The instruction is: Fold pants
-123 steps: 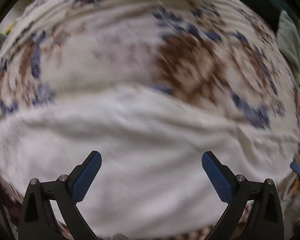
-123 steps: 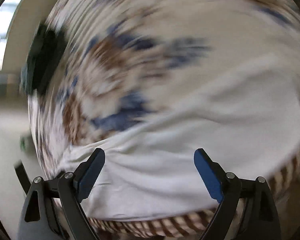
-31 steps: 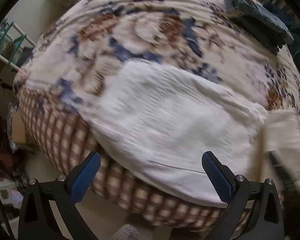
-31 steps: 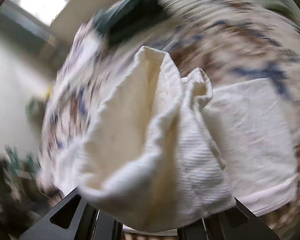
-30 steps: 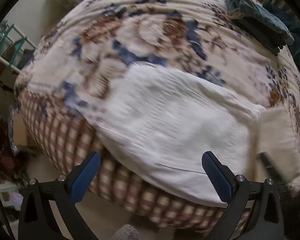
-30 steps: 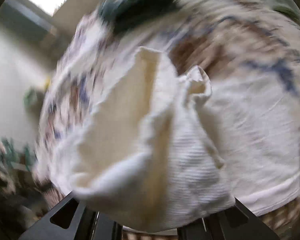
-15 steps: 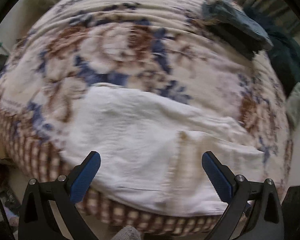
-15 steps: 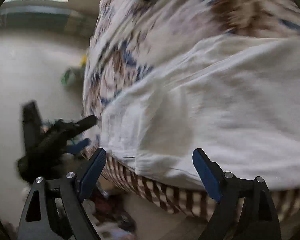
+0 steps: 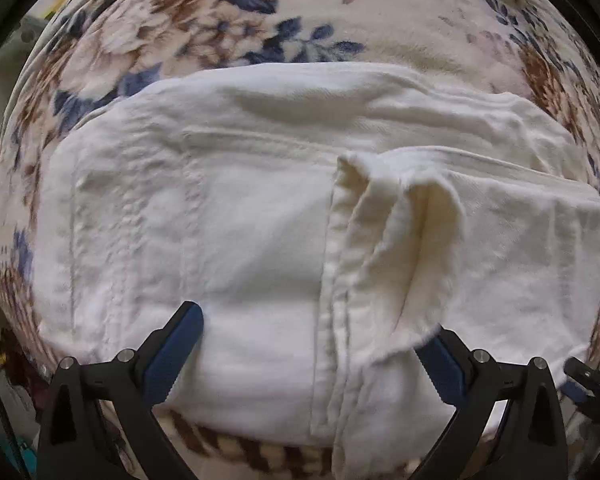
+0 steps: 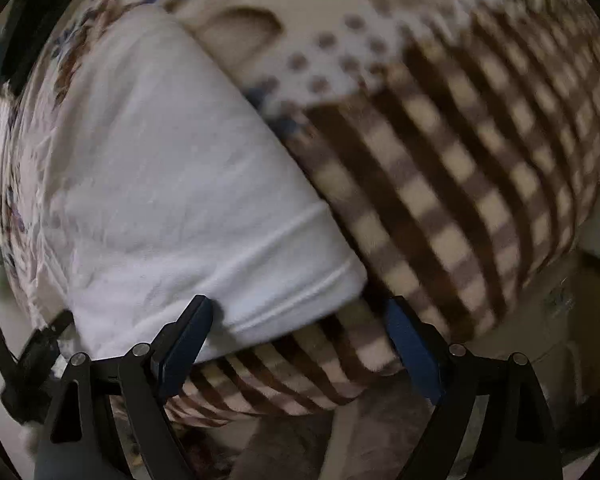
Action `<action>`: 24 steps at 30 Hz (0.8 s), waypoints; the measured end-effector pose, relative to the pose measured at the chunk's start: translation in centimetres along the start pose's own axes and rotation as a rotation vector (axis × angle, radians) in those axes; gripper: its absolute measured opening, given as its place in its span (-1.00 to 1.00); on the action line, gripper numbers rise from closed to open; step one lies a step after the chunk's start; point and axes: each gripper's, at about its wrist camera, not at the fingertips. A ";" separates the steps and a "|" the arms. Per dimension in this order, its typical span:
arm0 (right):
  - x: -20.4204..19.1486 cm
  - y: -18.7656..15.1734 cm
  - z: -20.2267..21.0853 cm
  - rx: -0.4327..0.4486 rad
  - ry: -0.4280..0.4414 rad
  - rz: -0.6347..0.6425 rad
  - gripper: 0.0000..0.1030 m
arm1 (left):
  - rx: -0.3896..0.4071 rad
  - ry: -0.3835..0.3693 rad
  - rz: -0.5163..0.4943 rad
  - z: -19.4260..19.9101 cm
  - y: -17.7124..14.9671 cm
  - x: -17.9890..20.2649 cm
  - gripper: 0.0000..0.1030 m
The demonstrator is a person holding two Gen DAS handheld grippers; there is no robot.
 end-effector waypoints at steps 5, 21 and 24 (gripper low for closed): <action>1.1 0.3 -0.2 -0.008 -0.036 0.033 0.74 | -0.007 0.067 -0.043 -1.4 -2.6 -0.6 1.00; -0.2 4.5 5.3 0.004 -0.152 0.166 0.74 | 0.036 -0.057 0.144 0.1 4.1 -2.7 1.00; -2.2 5.0 4.9 -0.010 -0.131 0.192 0.74 | 0.116 -0.151 0.205 4.1 2.5 -5.8 1.00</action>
Point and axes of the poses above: each gripper's, at about its wrist camera, not at the fingertips, and z roughly against the way its jaws point, x to its right, y to its top, and after that the axes turned 10 degrees about z, right-handed
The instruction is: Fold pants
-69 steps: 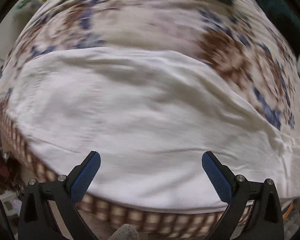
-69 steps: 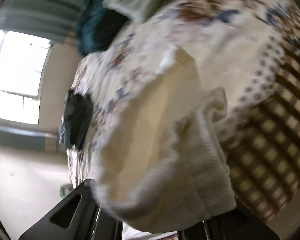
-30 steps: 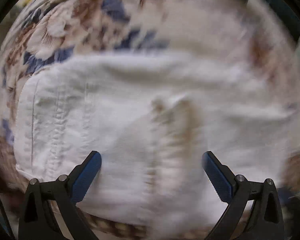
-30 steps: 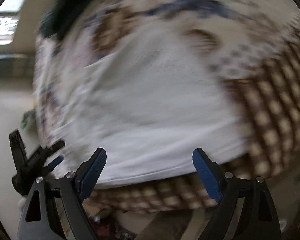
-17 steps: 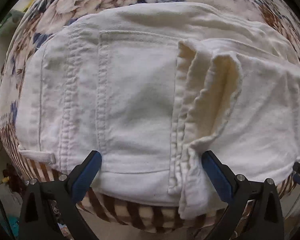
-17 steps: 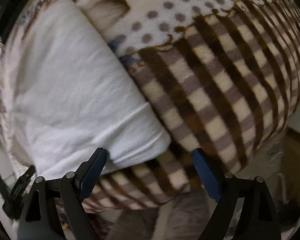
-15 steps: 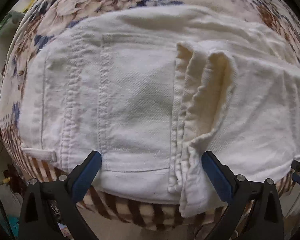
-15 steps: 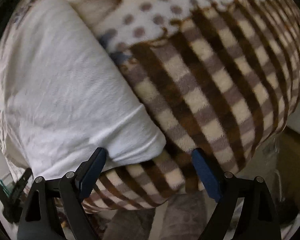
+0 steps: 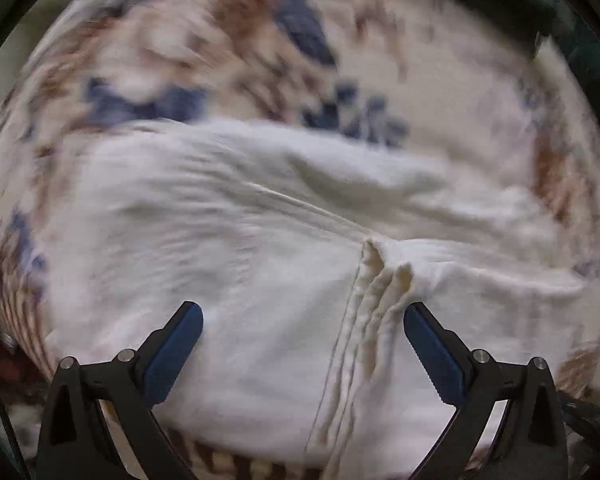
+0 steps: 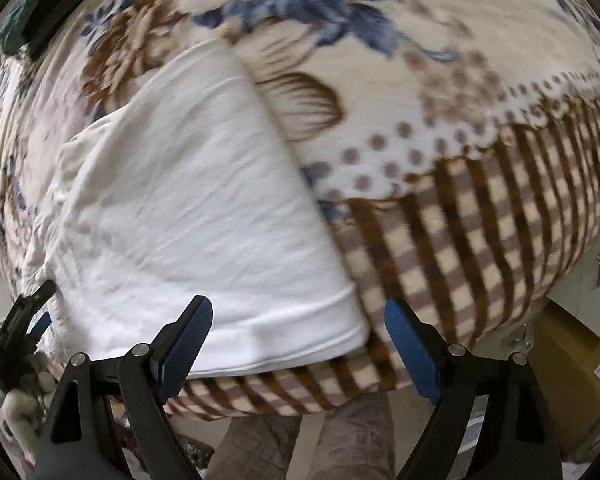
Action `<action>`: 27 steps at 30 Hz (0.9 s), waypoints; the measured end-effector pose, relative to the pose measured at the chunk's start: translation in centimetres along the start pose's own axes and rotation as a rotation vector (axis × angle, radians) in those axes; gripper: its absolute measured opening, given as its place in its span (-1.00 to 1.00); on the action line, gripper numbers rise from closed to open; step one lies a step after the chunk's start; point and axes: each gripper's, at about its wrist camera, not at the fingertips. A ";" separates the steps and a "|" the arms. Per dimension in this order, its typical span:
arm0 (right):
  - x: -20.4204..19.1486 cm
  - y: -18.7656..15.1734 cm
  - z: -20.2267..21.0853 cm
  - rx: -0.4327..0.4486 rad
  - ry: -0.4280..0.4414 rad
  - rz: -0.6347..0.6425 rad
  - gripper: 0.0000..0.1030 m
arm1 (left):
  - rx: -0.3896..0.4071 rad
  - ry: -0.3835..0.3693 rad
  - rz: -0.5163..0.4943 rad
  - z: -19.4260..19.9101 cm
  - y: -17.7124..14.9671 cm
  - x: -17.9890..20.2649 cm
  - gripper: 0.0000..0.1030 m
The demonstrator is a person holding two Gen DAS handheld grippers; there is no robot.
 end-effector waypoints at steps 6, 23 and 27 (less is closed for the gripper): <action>-4.9 0.0 0.1 0.066 0.101 0.032 0.74 | 0.070 -0.143 0.443 3.5 -3.4 -14.1 0.99; -17.5 1.0 -6.0 0.079 0.092 0.302 0.78 | 0.185 -0.678 0.754 -1.3 -7.5 -19.1 0.02; -17.3 1.0 -6.0 0.064 0.098 0.308 0.78 | 0.141 -0.632 0.822 -4.3 -9.0 -20.8 0.05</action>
Point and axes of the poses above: each gripper's, at about its wrist camera, not at the fingertips, and z roughly against the way its jaws point, x to its right, y to its top, and after that the axes turned 10 degrees about z, right-handed
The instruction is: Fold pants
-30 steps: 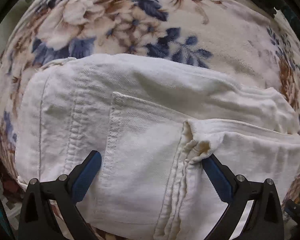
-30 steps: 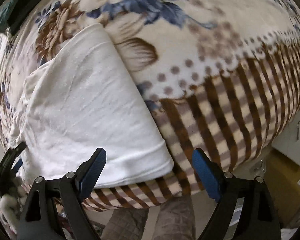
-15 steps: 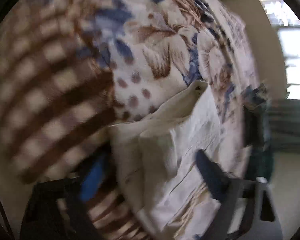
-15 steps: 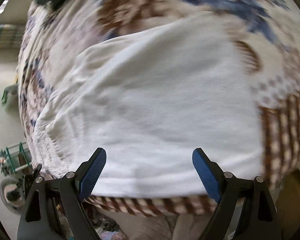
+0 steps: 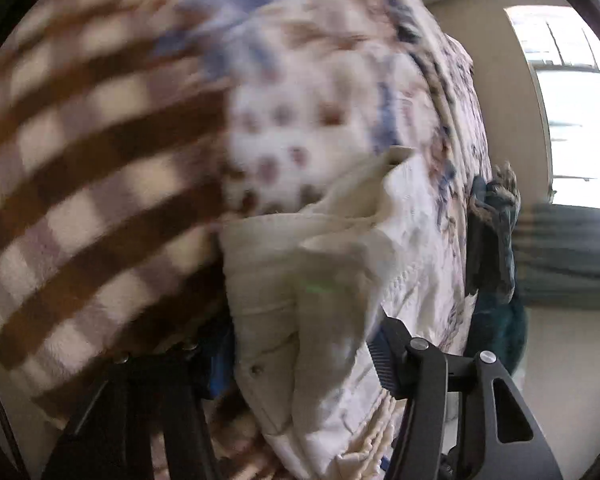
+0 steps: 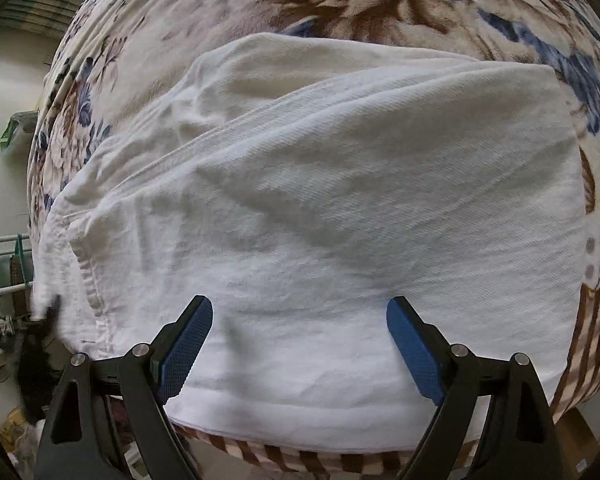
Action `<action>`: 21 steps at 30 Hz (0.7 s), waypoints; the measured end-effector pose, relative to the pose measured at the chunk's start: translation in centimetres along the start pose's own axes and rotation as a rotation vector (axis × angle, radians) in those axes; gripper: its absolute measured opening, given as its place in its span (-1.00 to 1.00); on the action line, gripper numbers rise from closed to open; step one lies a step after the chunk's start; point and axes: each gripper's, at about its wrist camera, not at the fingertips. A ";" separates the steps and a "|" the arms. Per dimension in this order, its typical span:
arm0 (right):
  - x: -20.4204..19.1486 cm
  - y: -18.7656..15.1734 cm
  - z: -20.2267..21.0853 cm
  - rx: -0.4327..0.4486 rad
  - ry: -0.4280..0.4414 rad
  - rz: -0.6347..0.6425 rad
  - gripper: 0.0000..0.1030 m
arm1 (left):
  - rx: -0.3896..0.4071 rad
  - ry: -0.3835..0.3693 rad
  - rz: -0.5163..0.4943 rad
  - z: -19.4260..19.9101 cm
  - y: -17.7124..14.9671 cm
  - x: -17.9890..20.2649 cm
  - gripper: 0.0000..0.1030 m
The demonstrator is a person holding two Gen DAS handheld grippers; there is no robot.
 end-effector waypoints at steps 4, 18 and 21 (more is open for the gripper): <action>0.1 0.0 0.0 -0.017 0.005 -0.014 0.78 | -0.011 -0.008 -0.006 0.4 -0.2 0.0 0.06; 0.1 -0.4 -0.2 -0.010 -0.008 -0.022 0.78 | -0.012 -0.072 -0.116 -1.4 0.3 3.9 -0.32; 0.0 -0.6 -0.3 -0.007 -0.017 -0.017 0.78 | -0.002 -0.052 -0.212 -0.9 -0.5 6.6 -0.44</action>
Point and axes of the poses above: each gripper's, at about its wrist camera, not at the fingertips, and z roughly against the way its jaws point, x to its right, y to its top, and after that the axes turned 10 degrees about z, right-handed
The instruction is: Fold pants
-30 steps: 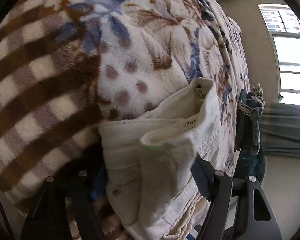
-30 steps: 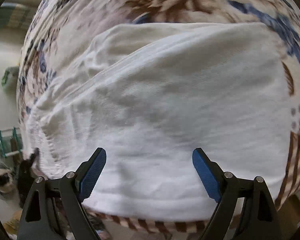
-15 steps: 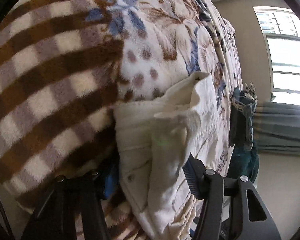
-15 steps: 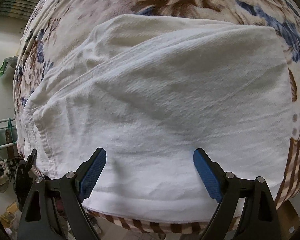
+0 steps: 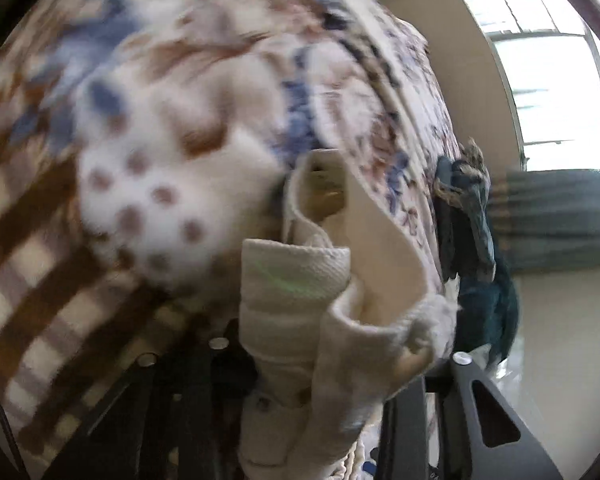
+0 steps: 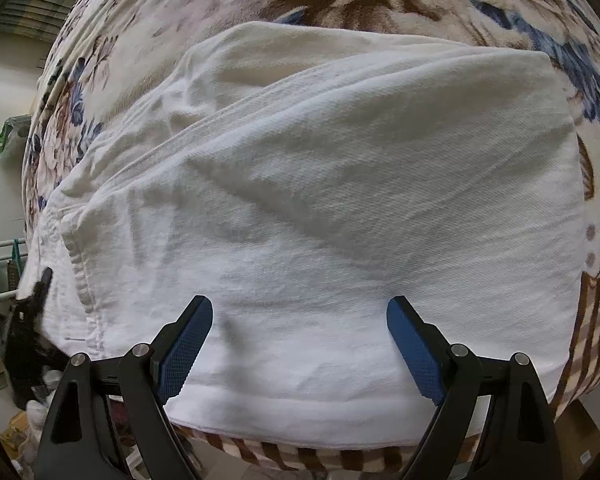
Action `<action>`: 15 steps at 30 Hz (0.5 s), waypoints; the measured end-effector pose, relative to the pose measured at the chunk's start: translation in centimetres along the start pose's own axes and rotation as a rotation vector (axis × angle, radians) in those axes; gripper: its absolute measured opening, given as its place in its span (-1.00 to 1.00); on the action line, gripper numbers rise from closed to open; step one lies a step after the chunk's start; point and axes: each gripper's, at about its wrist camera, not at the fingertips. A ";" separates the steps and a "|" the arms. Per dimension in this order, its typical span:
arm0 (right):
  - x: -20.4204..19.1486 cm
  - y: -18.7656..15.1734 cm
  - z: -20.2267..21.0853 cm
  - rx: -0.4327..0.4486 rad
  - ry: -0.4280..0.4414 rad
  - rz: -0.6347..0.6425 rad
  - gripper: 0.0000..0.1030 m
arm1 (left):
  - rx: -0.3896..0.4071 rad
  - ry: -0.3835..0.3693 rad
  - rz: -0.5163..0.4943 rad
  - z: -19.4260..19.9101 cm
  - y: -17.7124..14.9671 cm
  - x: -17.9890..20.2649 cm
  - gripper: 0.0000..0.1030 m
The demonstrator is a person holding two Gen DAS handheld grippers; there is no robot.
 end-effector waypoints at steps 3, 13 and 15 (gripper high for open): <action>0.0 -0.1 0.2 0.002 -0.003 0.000 0.78 | -0.004 -0.007 -0.136 1.3 -1.6 4.6 -0.47; 4.8 -1.7 3.5 0.057 0.056 -0.130 0.77 | -0.228 0.000 -0.637 -1.8 -17.3 19.2 -0.48; 7.2 -2.7 5.2 0.084 0.042 -0.168 0.77 | -0.292 0.064 -0.722 -5.3 -21.9 19.9 -0.48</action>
Point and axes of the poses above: each gripper's, at about its wrist camera, not at the fingertips, and z roughly against the way its jaws point, x to its right, y to its top, and after that the axes turned 10 degrees about z, right-handed
